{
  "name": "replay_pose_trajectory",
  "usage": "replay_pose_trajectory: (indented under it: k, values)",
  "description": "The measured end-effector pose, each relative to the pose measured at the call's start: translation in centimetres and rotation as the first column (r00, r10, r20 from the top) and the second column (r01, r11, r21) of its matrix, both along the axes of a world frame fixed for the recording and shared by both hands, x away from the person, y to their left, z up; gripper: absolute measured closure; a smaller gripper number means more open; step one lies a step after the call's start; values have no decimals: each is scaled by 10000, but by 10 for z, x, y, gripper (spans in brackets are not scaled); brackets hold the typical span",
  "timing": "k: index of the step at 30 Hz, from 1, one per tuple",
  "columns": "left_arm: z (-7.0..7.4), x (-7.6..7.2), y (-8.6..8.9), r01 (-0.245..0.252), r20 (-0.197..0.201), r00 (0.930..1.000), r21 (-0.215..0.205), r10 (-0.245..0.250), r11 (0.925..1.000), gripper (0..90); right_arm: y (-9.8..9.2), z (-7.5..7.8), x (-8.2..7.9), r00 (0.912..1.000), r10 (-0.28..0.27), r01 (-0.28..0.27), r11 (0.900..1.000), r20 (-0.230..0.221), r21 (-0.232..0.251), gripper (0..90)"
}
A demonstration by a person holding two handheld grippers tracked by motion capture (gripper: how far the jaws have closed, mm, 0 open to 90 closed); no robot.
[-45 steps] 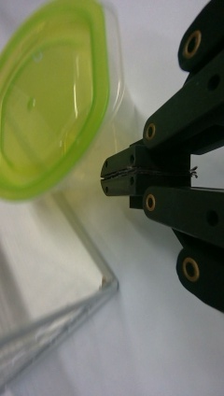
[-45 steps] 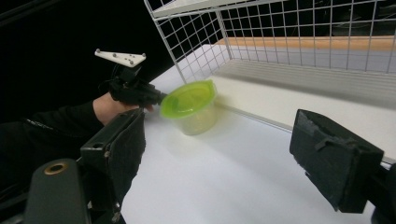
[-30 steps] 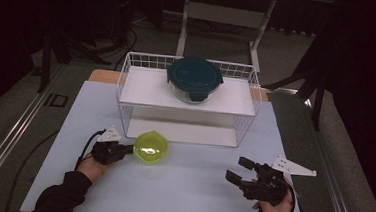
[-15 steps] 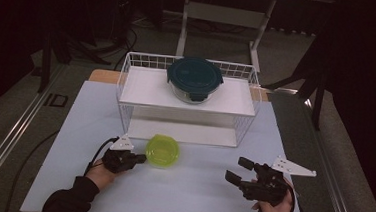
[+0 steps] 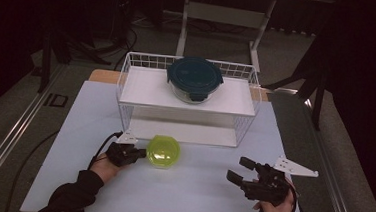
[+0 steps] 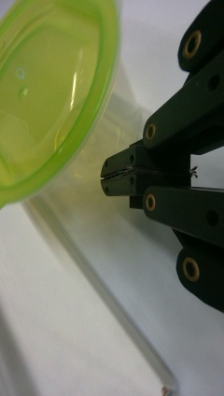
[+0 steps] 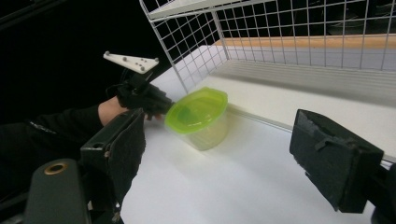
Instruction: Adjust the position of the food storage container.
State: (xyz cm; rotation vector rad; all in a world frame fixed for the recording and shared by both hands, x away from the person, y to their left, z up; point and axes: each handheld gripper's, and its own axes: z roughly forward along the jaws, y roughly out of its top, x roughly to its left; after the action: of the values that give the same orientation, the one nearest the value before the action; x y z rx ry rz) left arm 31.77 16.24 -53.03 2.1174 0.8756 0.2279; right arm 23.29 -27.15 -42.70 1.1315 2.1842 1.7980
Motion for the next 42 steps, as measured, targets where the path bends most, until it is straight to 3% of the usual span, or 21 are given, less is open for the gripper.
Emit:
replay_pose_trajectory:
  k: [5, 17, 23, 26, 30, 36, 42]
  values:
    - [-1, 0, -6, 221, -125, 9997, 15, -220, 9998, 893, -1, 0, 0, 10000, -4, 4, 10000, 19, -5, 178]
    - [3, -25, -29, 991, -219, 9948, -15, -991, 9951, 892, 0, 0, -1, 10000, 5, -5, 10000, 18, 18, 178]
    - [2, -15, -28, 500, -367, 9981, 129, -495, 9987, 893, 0, 1, -1, 10000, 18, -18, 10000, 33, 29, 178]
    - [2, -6, -25, 204, -193, 9996, 198, -200, 9996, 893, 1, 2, -2, 10000, 26, -26, 10000, 60, 38, 178]
    - [2, 6, -22, 27, -70, 10000, -74, -27, 10000, 892, 0, 1, -1, 10000, 13, -13, 10000, 36, 69, 178]
    - [-2, 15, -29, 332, -35, 9994, -270, -333, 9991, 892, -1, 0, -1, 10000, 3, -3, 10000, -8, 47, 178]
    - [-2, 9, -33, 654, -113, 9978, -189, -656, 9977, 893, -2, -1, -1, 10000, -23, 23, 10000, -78, 30, 178]
